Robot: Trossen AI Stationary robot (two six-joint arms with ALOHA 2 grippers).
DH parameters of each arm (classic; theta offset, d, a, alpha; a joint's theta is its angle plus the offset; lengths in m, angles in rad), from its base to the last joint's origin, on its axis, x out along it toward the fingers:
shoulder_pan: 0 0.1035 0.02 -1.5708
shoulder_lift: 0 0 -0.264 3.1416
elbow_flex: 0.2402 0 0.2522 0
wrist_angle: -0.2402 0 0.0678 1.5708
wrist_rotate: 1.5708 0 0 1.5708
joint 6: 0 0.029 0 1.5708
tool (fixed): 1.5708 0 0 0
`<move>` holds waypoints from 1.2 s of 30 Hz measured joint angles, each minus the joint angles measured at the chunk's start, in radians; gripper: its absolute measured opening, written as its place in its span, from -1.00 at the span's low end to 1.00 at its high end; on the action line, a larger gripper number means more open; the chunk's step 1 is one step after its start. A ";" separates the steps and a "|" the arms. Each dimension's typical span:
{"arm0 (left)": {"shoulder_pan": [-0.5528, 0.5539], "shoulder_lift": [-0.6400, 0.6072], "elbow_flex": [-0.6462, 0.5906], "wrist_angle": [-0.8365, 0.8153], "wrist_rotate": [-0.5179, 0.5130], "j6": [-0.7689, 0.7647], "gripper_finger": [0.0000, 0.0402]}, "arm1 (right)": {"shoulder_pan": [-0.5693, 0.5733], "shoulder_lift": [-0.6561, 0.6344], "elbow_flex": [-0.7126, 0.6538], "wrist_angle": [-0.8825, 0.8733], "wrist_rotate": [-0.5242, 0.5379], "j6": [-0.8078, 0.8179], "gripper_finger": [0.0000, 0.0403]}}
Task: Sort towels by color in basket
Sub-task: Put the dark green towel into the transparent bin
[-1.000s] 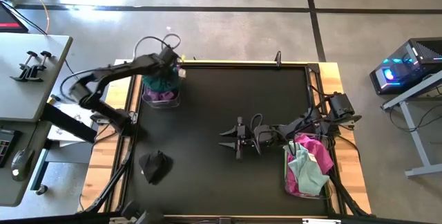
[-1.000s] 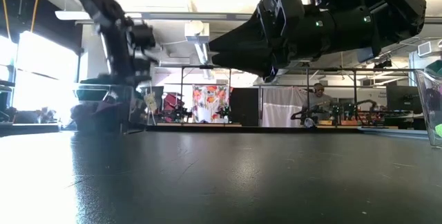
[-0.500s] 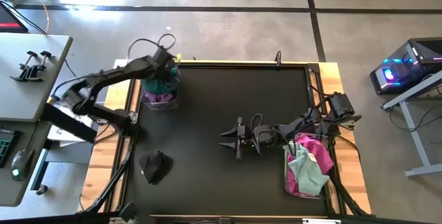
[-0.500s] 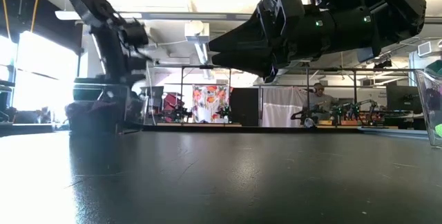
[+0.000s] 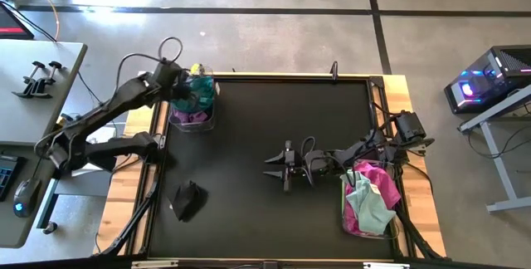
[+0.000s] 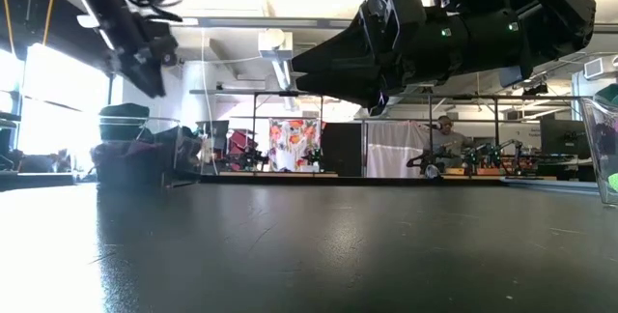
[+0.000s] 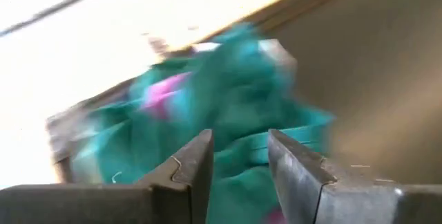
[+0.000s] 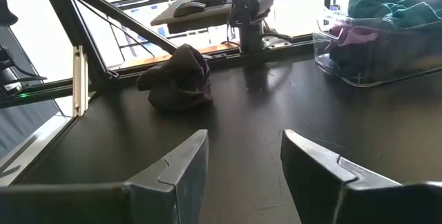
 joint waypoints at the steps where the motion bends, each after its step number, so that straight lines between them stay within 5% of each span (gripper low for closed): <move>1: -0.002 -0.016 0.000 -0.024 -0.068 -0.015 -0.37 | 0.000 0.000 0.000 0.000 0.000 0.000 -0.13; 4: 0.008 -0.023 -0.002 -0.098 -0.222 -0.073 -0.39 | 0.000 0.000 0.000 0.000 0.000 0.000 -0.13; 16: -0.018 0.113 -0.062 -0.082 -0.343 -0.146 -0.56 | -0.008 0.000 0.000 0.007 0.000 0.000 -0.13; 24: 0.006 0.213 -0.154 0.142 -0.084 -0.070 -0.62 | -0.007 0.000 0.000 0.001 0.000 0.000 -0.13; 36: 0.006 0.428 -0.199 0.330 -0.085 -0.008 -0.70 | -0.007 0.000 0.000 -0.001 0.000 0.001 -0.13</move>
